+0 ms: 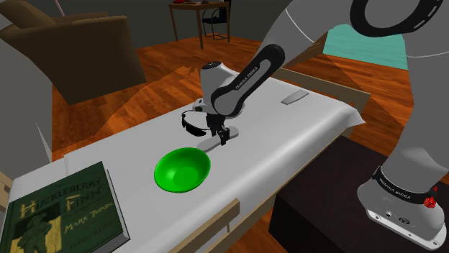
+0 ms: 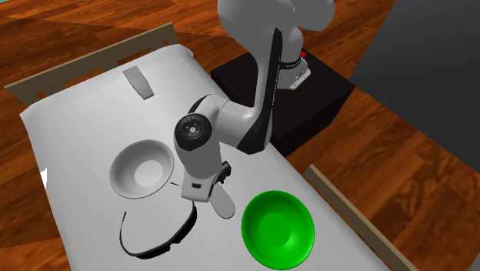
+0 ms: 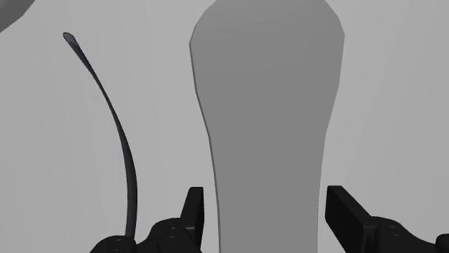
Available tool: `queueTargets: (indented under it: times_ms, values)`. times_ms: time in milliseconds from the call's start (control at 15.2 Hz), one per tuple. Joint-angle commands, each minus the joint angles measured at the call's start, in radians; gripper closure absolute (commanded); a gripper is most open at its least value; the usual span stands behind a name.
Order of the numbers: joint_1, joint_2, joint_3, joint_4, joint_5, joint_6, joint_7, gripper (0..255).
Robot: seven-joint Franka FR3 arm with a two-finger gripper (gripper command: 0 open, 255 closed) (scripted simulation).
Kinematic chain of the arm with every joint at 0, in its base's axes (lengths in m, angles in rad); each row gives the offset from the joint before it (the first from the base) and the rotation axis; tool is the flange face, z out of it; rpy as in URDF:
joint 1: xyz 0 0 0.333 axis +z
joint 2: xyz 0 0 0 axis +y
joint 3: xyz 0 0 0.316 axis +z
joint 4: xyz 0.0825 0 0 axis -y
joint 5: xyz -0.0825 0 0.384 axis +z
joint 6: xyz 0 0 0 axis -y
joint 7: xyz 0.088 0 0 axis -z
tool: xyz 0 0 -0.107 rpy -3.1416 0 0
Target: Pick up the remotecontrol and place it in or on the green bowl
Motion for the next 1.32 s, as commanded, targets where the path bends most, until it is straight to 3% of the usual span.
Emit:
queueTargets:
  times_ms: [0,1254]
  values:
    - [-0.001,-0.015,0.002,0.001,0.003,-0.015,-0.002,255]
    - [-0.013,-0.169,0.019,0.049,0.035,-0.216,-0.026,255]
